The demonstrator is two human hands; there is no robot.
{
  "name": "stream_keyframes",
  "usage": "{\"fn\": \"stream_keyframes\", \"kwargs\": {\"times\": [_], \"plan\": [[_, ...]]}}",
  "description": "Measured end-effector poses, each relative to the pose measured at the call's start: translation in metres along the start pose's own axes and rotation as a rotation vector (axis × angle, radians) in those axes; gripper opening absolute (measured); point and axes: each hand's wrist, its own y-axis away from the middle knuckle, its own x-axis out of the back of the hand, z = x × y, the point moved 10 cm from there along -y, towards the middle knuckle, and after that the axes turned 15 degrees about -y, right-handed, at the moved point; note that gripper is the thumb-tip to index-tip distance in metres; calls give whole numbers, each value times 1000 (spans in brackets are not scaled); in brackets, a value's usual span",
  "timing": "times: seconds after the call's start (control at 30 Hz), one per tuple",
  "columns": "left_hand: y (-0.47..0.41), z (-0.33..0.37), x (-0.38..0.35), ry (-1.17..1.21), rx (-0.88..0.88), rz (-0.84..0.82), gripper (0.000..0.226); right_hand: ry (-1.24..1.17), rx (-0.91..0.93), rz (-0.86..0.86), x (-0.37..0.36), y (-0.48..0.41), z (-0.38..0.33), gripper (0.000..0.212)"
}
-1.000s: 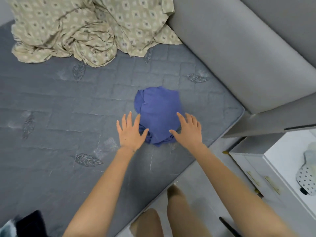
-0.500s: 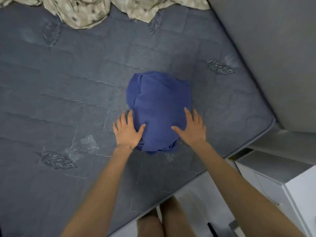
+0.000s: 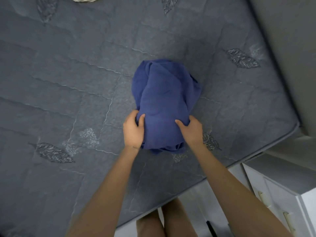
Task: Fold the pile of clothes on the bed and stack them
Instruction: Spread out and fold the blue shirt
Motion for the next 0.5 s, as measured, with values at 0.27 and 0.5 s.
{"fn": "stream_keyframes", "kwargs": {"times": [0.27, 0.5], "plan": [[32, 45, 125, 321, 136, 278, 33, -185, 119, -91, -21, 60, -116, 33], [93, 63, 267, 395, 106, 435, 31, -107, 269, -225, -34, 153, -219, 49]]}}
